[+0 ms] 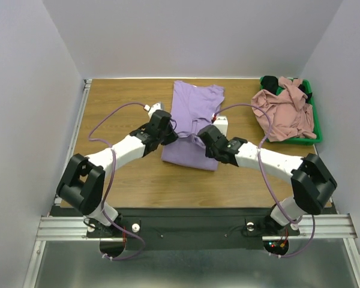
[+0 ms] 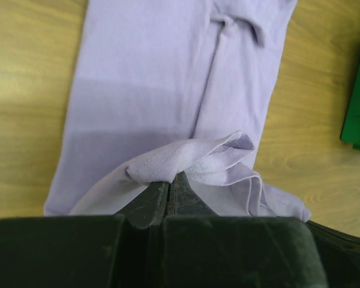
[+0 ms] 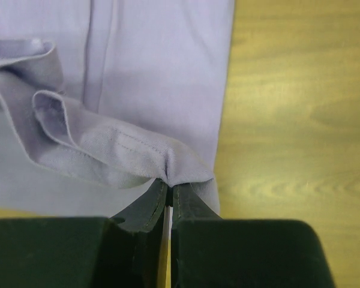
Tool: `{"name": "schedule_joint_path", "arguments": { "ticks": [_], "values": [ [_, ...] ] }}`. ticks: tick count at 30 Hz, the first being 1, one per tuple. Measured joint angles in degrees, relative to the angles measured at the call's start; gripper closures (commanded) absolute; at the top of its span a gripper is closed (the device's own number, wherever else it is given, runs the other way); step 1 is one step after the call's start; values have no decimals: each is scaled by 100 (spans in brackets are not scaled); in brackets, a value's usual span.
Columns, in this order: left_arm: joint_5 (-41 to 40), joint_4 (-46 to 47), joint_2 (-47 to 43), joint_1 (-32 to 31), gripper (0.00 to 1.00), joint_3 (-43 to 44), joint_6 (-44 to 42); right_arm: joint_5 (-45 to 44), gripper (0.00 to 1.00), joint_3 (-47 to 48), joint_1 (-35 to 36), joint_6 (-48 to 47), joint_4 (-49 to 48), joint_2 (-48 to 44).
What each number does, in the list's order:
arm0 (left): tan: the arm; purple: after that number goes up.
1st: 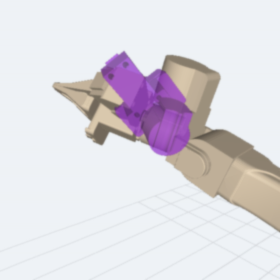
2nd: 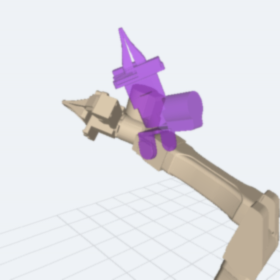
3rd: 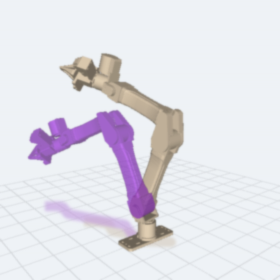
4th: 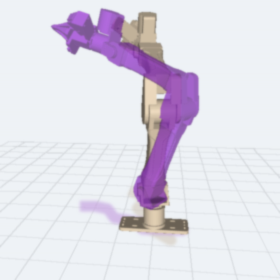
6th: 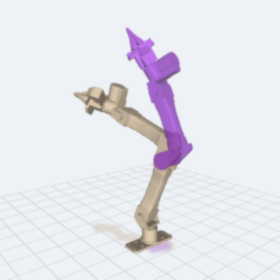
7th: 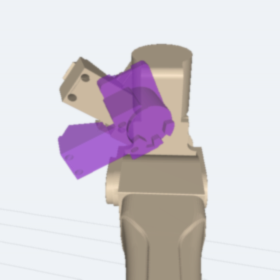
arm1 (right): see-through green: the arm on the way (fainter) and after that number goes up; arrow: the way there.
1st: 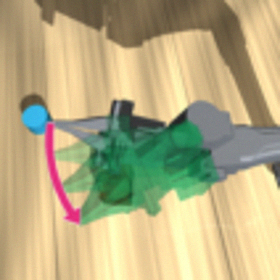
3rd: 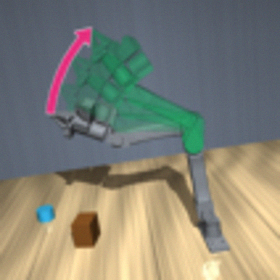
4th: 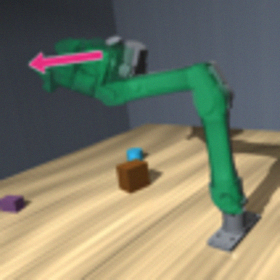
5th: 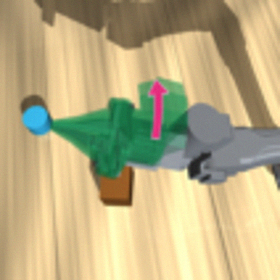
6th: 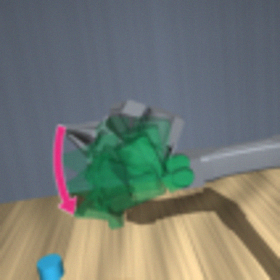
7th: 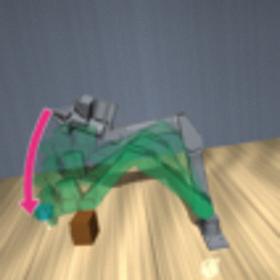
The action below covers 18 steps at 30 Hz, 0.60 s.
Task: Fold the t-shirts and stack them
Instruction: Fold the tshirt
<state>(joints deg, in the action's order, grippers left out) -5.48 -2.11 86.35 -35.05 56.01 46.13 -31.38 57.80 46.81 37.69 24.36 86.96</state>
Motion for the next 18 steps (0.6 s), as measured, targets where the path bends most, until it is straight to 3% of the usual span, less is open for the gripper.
{"name": "schedule_joint_path", "arguments": {
  "ticks": [18],
  "values": [
    [354, 151, 1803, 525, 100, 1576, -833, 857, 100, 933, -1250, -927, -916, 1311]
  ]
}}
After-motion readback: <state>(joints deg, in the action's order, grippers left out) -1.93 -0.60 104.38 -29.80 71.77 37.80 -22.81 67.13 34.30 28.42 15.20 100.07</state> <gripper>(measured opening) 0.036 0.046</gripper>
